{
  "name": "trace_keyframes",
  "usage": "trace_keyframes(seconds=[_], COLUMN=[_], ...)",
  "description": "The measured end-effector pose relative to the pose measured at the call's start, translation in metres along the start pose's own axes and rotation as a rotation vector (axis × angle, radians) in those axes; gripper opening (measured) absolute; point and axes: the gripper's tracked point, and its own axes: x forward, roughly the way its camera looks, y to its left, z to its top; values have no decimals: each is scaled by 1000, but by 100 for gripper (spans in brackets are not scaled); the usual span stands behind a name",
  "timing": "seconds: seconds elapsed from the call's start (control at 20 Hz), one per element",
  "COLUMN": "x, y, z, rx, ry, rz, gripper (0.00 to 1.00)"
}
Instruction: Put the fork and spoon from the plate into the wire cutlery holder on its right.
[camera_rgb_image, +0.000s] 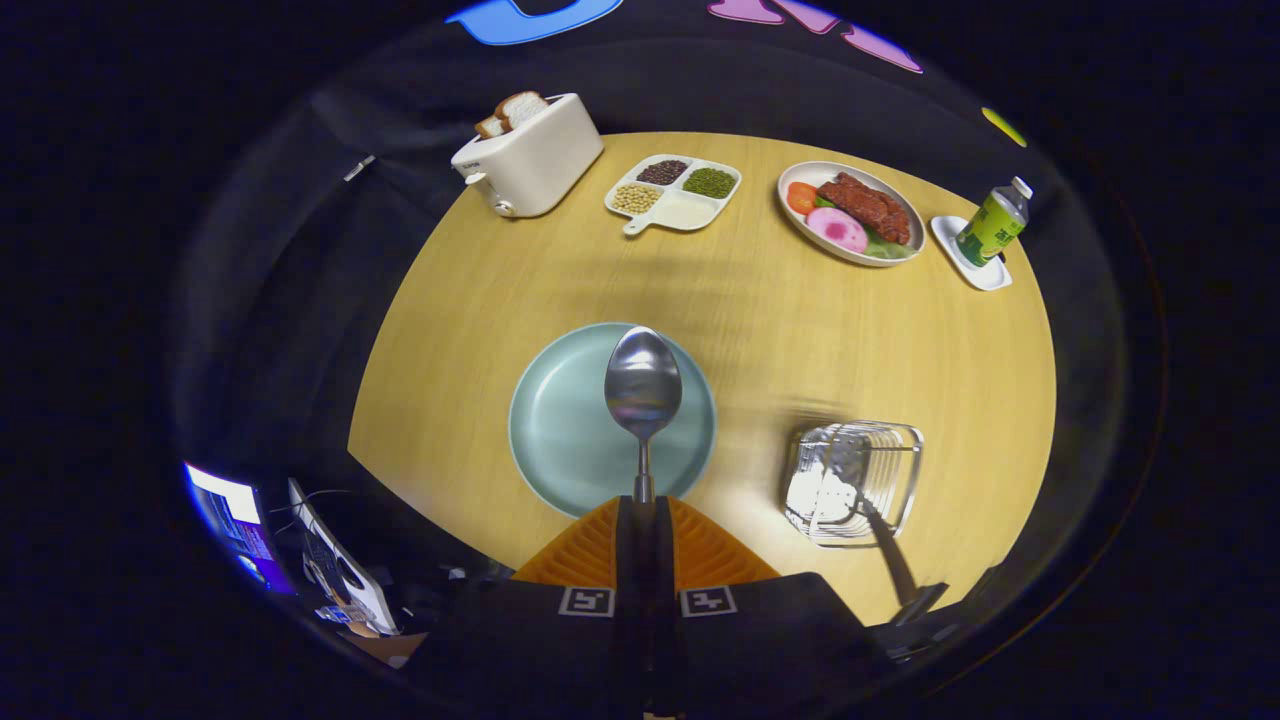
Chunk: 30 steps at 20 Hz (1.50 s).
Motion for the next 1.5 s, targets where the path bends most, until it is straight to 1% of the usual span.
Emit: trace_keyframes(seconds=[0.25, 0.35, 0.5, 0.6, 0.75, 0.95, 1.1, 1.15, 1.25, 1.3, 1.35, 1.5], x=[-36, -38, -31, -22, -13, -2, 3, 3, 0, -6, -9, -30], y=[-54, -71, -96, -109, -118, -126, -127, -125, -129, -130, -132, -131], z=[-24, -32, -42, -47, -48, -45, -44, -41, -34, -33, -30, -14], rx=[23, 37, 8, 11, 47, 36, 33, 42, 59, 59, 58, 37], ry=[141, 184, 240, 288, 354, 397, 419, 417, 402, 388, 368, 254], rz=[-8, -15, -39, -48, -40, -63, -60, -50, -44, -50, -48, -38], gripper=[9, 9, 9, 9, 9, 9, 10, 12, 19, 29, 41, 77])
